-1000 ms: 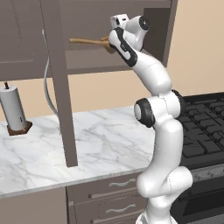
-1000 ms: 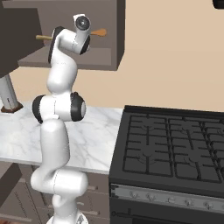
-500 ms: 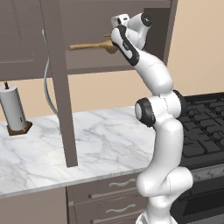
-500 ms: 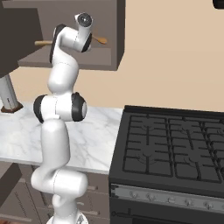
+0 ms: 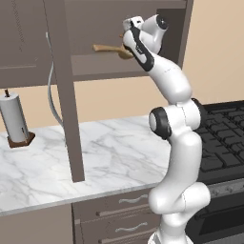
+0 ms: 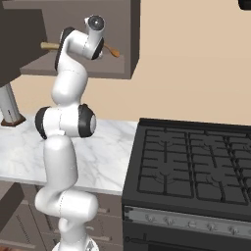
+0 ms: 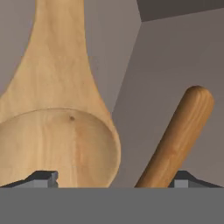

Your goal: Organize the utensils by type. Pick up the wooden spoons from the counter and place them in the open cabinet. Then pick up the metallic utensils from the counter and place them in the open drawer.

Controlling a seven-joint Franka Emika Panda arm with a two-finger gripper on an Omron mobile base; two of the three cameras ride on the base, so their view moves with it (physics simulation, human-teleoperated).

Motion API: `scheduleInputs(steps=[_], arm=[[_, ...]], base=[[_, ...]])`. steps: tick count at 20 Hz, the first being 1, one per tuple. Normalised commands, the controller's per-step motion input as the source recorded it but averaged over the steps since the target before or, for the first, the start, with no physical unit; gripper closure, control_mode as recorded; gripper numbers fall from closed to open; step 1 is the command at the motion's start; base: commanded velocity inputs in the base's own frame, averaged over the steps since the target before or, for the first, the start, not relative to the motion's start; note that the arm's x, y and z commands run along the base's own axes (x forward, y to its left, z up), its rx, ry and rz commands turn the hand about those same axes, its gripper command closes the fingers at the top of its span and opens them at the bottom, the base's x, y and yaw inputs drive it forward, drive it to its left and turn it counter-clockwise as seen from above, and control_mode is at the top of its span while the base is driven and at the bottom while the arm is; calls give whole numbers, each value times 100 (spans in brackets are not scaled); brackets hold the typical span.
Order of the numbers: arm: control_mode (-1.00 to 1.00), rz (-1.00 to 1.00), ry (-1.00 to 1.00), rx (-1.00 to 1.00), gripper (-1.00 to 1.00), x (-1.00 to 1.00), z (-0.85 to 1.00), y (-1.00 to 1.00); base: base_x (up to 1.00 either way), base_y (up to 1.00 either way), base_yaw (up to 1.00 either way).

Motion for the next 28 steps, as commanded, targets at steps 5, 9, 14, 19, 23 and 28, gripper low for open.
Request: scheduleInputs(steps=[5,9,14,19,23,28], arm=[[-100,-1,0,0,-100,-2,-6,0],[-100,-1,0,0,-100,0,-2,0],[-100,0,0,0,-100,0,0,-4],[-100,0,-2,-1,-100,-4,1,-1],[-100,0,-9,-4,-100,-21,8,-1],[-100,0,-5,-5,-100,-21,1,-6]], base=[[0,0,0],[0,0,0],[0,0,0],[0,0,0],[0,0,0],[0,0,0]])
